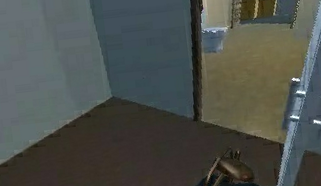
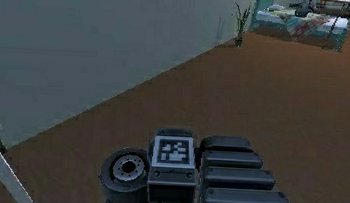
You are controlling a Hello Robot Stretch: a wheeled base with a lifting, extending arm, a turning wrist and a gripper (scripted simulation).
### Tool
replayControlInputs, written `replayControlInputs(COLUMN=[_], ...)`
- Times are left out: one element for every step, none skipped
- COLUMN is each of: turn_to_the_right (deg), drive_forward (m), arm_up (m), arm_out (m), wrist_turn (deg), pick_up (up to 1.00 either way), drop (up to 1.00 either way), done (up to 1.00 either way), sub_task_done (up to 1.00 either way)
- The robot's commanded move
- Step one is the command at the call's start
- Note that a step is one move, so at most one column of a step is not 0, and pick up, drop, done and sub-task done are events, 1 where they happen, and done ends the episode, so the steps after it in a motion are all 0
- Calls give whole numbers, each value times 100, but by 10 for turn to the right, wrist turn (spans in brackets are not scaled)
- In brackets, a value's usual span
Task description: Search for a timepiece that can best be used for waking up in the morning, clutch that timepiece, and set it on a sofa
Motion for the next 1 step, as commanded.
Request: replayControlInputs(turn_to_the_right=[0], drive_forward=[45], arm_up=[0], arm_out=[0], wrist_turn=[0], pick_up=[0], drop=[0], done=[0], sub_task_done=[0])
